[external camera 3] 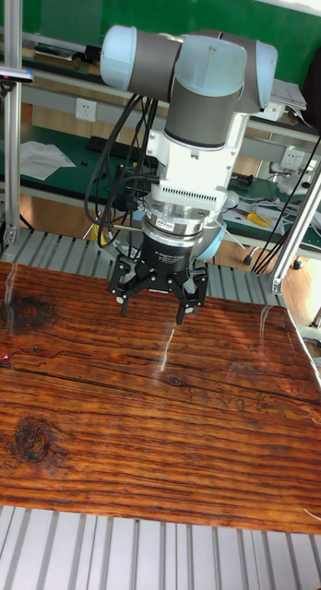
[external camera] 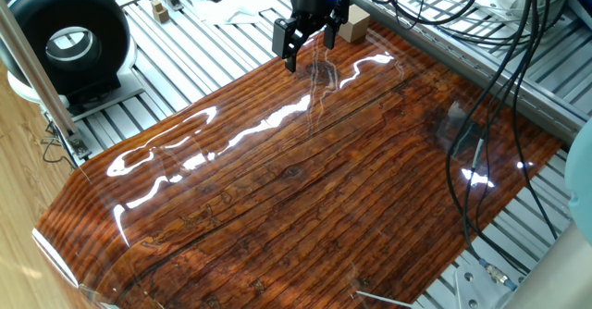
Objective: Use the gripper to push the small block from left to right
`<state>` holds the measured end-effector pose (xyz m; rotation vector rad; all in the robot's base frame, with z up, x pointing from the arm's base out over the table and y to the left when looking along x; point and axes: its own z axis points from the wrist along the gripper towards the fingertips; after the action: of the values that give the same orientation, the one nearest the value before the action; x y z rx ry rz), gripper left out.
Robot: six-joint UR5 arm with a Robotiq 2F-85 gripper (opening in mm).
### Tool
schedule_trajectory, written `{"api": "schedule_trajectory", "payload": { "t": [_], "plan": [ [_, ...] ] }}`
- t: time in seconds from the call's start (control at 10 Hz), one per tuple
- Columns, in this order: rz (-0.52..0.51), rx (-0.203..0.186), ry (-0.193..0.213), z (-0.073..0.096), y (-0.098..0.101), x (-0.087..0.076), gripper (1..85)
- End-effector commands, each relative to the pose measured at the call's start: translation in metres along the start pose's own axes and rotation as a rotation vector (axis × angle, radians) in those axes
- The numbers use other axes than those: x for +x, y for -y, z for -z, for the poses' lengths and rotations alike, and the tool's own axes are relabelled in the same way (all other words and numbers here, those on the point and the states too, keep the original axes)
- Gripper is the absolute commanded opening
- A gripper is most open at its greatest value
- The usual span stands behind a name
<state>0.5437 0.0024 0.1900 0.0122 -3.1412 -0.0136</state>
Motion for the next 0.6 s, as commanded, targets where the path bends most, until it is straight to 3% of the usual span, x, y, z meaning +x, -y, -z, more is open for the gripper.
{"api": "schedule_trajectory", "payload": {
  "t": [0.0, 0.3, 0.5],
  "plan": [
    [-0.406, -0.166, 0.316, 0.015, -0.027, -0.087, 1.3],
    [-0.388, -0.136, 0.319, 0.008, -0.021, -0.088, 1.0],
    [-0.355, -0.068, 0.218, -0.003, -0.009, -0.061, 1.0]
  ]
}}
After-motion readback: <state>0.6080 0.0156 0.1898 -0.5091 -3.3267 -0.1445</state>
